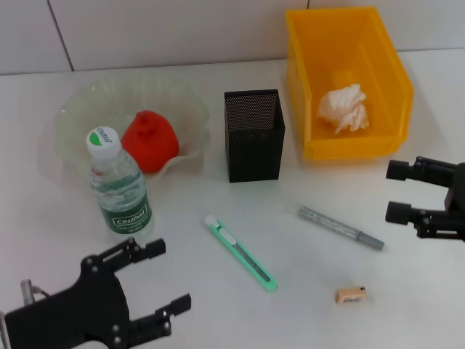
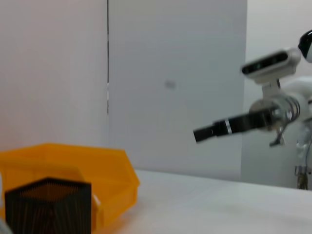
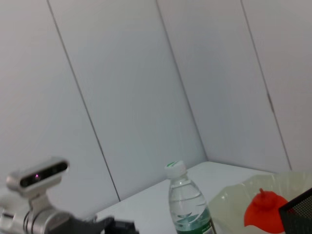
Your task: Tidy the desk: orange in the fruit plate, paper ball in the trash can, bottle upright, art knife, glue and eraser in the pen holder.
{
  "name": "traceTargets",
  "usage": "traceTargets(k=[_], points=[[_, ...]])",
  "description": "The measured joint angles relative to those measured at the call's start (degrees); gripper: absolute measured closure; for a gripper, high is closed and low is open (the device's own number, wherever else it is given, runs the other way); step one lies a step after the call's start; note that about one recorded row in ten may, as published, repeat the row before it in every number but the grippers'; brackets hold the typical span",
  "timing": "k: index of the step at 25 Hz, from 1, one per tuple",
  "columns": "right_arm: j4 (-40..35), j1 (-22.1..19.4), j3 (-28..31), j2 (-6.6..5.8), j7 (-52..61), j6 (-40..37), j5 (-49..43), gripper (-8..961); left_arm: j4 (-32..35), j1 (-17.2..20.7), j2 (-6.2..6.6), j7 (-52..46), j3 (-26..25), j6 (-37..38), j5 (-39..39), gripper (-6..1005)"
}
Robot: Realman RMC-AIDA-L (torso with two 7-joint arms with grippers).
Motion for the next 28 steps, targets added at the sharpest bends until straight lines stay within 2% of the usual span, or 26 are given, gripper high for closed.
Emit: traceTargets(k=[1, 2, 3, 4, 5, 6, 9, 10, 11, 13, 15, 16, 17, 18, 20, 21, 22, 23, 24, 25, 26, 27, 28], points=[[0.0, 0.0, 0.0, 0.0, 0.0, 0.0, 0.0, 122, 0.0, 0.0, 0.0, 0.0, 0.0, 0.0, 0.0, 212], [-3.0, 0.5, -0.3, -0.02, 5.5, -0.1, 0.5, 122, 0.0, 0.0, 0.0, 0.0, 0.0, 0.0, 0.0, 212], [-5.4, 0.9, -0.6, -0.06, 8.7, -0.1, 0.7, 122, -5.8, -1.2, 0.08, 4.0, -0.4, 0.0, 0.1, 212], [-8.0, 1.4, -1.1, -0.07, 11.9, -0.1, 0.7, 122, -5.8, -1.2, 0.08, 4.0, -0.4, 0.0, 0.1, 212], [-11.5, 2.1, -2.2, -0.01, 16.2, 0.1, 0.4, 122, -9.6, -1.6, 0.19, 7.4, -1.0, -0.3, 0.1, 212], [-11.5, 2.1, -2.2, -0.01, 16.2, 0.1, 0.4, 122, -9.6, -1.6, 0.19, 7.4, -1.0, -0.3, 0.1, 213], [-21.0, 5.0, -7.7, 0.05, 28.8, 1.8, -1.9, 122, -10.0, -1.6, 0.24, 7.5, -1.2, -0.4, 0.1, 213], [-27.6, 7.6, -12.9, 0.22, 38.1, 3.8, -4.9, 122, -10.1, -1.6, 0.27, 7.5, -1.3, -0.4, 0.1, 213], [-27.6, 7.6, -12.9, 0.22, 38.1, 3.8, -4.9, 122, -10.1, -1.6, 0.27, 7.5, -1.3, -0.4, 0.1, 213], [-34.7, 12.2, -20.8, 0.29, 49.6, 5.8, -10.2, 122, -10.3, -1.2, 1.45, 7.1, -1.7, -0.2, 0.1, 213], [-37.6, 16.4, -25.6, 0.11, 57.1, 6.1, -13.9, 122, -10.3, -1.2, 1.45, 7.1, -1.7, -0.2, 0.1, 213], [-37.6, 16.4, -25.6, 0.11, 57.1, 6.1, -13.9, 122, -10.4, -0.5, 1.71, 7.0, -2.1, 0.2, 0.1, 212], [-38.1, 21.0, -29.2, -0.24, 63.8, 5.9, -17.0, 121, -10.5, -0.2, 1.79, 7.0, -2.2, 0.3, 0.1, 212], [-38.1, 21.0, -29.2, -0.24, 63.8, 5.9, -17.0, 121, -10.5, -0.2, 1.79, 7.0, -2.2, 0.3, 0.1, 212], [-36.1, 28.0, -35.0, -0.39, 71.3, 5.0, -22.7, 121, -10.7, 0.1, 1.9, 6.8, -2.2, 0.3, 0.1, 212], [-36.1, 28.0, -35.0, -0.39, 71.3, 5.0, -22.7, 121, -10.7, 0.1, 1.9, 6.8, -2.2, 0.3, 0.1, 212], [-34.7, 31.8, -38.5, 0.58, 74.3, 5.0, -27.0, 121, -10.9, 1.0, 2.24, 6.2, -2.2, 0.3, 0.0, 212], [-33.9, 33.5, -39.8, 1.54, 75.5, 5.2, -29.5, 121, -11.0, 1.5, 2.29, 5.9, -2.2, 0.4, 0.0, 212], [-33.9, 33.5, -39.8, 1.54, 75.5, 5.2, -29.5, 121, -11.0, 1.6, 2.29, 5.9, -2.1, 0.4, 0.0, 212], [-32.2, 36.7, -41.2, 3.32, 76.9, 5.9, -34.3, 121, -11.0, 1.6, 2.29, 5.9, -2.1, 0.4, 0.0, 212], [-32.2, 36.7, -41.2, 3.32, 76.9, 5.9, -34.3, 121, -11.0, 1.6, 2.29, 5.9, -2.1, 0.4, 0.0, 212], [-29.3, 39.5, -42.9, 4.46, 78.7, 7.2, -36.9, 122, -11.0, 1.7, 2.33, 5.9, -1.9, 0.4, 0.0, 212], [-29.3, 39.5, -42.9, 4.46, 78.7, 7.2, -36.9, 122, -11.0, 1.5, 2.36, 5.8, -1.7, 0.4, 0.1, 212]])
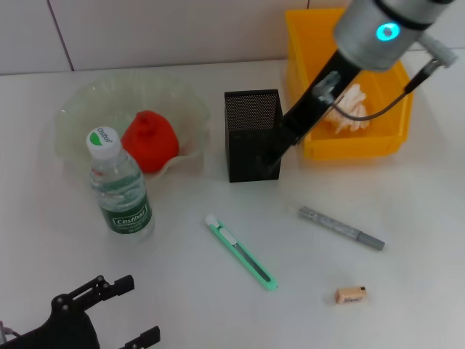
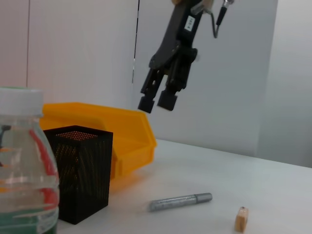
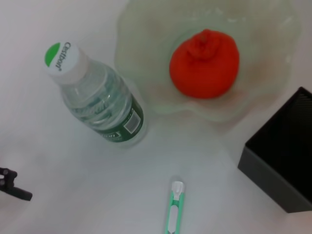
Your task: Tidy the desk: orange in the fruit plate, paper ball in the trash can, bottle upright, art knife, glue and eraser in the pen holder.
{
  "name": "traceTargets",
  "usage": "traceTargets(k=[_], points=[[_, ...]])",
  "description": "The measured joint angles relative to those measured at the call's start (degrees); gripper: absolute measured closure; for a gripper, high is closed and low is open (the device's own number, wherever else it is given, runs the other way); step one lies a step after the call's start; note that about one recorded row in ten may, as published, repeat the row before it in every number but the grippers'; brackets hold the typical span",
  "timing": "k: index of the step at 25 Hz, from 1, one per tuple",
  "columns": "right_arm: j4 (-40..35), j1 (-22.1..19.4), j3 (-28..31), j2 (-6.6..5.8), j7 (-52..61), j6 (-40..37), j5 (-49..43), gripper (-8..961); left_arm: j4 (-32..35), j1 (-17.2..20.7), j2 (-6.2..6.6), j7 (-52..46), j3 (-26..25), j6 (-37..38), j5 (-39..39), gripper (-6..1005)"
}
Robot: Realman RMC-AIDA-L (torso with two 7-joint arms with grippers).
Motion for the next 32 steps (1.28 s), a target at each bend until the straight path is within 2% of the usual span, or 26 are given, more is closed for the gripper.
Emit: traceTargets(k=[4, 7, 10, 22, 32], points=[[9.3, 2.9, -8.8, 0.03, 5.1, 7.1, 3.3, 122, 0.0, -0.8, -0.18, -0.1, -0.3, 0.0, 1.2, 212], [13.2, 3.3, -14.4, 0.23, 7.1, 11.5, 5.6, 122, 0.0, -1.2, -0.3, -0.1, -0.4, -0.2, 1.3, 212], [14.4, 2.8, -17.3, 0.28, 8.6, 14.3, 7.3, 121, 0.0, -1.4, -0.31, 0.1, -0.4, -0.1, 1.4, 212], [16.9, 0.2, -20.7, 0.33, 12.3, 22.8, 12.4, 122, 0.0, -1.7, -0.56, 0.6, 0.0, -0.1, 2.0, 213], [20.1, 1.6, -26.1, 0.37, 12.3, 25.9, 12.3, 126, 0.0, -1.7, -0.75, 0.6, 0.1, -0.1, 3.0, 213]])
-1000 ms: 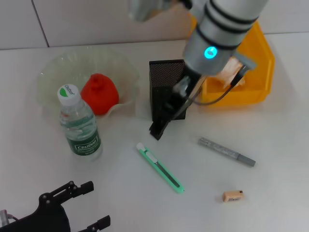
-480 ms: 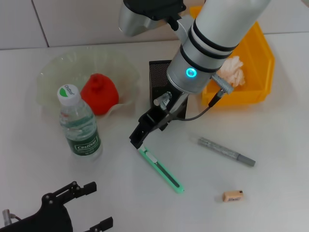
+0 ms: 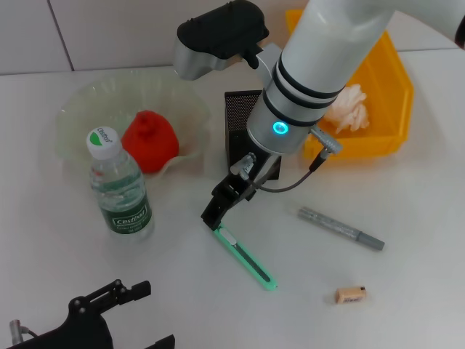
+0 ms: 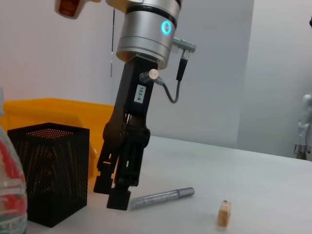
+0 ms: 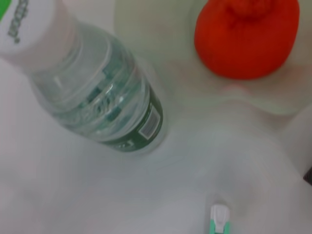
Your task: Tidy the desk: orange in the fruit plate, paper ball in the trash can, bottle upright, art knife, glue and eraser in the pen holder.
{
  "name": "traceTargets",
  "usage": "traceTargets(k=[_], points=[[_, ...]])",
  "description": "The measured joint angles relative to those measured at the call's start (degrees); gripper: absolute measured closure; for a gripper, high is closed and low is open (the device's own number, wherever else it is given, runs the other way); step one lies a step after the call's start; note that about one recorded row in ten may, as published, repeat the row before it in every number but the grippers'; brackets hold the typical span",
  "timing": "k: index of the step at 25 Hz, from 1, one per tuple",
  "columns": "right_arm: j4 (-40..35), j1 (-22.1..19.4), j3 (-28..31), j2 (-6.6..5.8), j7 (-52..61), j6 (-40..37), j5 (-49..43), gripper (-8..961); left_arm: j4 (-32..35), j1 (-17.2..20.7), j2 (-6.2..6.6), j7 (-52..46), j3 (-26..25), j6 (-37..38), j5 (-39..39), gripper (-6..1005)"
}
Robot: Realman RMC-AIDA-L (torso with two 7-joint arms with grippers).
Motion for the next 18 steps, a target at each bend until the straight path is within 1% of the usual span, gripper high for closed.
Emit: traceTargets(k=[3, 5, 9, 10, 18], points=[[1.2, 0.4, -0.3, 0.0, 0.0, 1.0, 0.1, 128, 0.0, 0.0, 0.0, 0.0, 0.1, 0.0, 0.0, 212], [2.5, 0.6, -1.8, 0.0, 0.0, 2.6, 0.2, 130, 0.0, -0.1, -0.06, 0.0, 0.2, 0.0, 0.0, 212], [3.3, 0.8, -2.8, 0.0, 0.0, 3.5, 0.3, 133, 0.0, -0.1, -0.1, 0.0, 0.2, 0.0, 0.1, 212], [3.6, 0.8, -3.6, 0.0, 0.0, 4.1, 1.0, 133, 0.0, -0.5, -0.32, 0.0, -0.1, 0.1, 1.0, 212], [5.2, 1.1, -7.1, 0.0, 0.0, 6.5, 3.7, 140, 0.0, -0.9, -0.6, 0.0, 0.1, 0.1, 1.4, 213]])
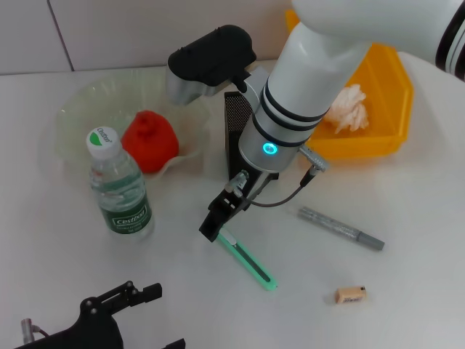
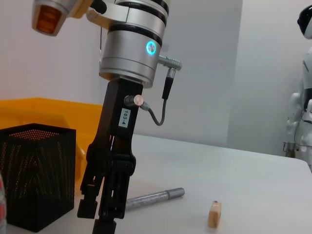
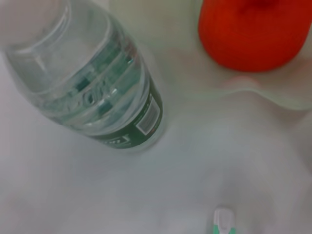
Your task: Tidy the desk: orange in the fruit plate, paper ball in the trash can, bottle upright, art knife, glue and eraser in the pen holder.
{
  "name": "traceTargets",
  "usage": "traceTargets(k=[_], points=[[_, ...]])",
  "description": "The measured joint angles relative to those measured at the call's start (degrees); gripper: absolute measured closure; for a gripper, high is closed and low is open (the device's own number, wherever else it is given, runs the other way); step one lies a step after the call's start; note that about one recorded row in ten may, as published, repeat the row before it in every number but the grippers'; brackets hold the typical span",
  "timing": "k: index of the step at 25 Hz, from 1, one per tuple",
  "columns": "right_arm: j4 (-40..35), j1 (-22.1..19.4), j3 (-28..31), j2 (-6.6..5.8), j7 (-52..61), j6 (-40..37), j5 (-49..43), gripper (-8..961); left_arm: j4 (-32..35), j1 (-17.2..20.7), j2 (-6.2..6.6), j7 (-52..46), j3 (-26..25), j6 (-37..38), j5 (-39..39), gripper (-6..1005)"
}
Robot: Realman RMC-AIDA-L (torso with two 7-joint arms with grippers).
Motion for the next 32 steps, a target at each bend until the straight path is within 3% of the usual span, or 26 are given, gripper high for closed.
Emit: traceTargets(k=[32], points=[[2.5, 0.7, -6.7, 0.0, -0.1, 3.3, 1.9, 163, 0.0, -2.0, -0.63, -0.3, 0.1, -0.3, 1.6, 213]])
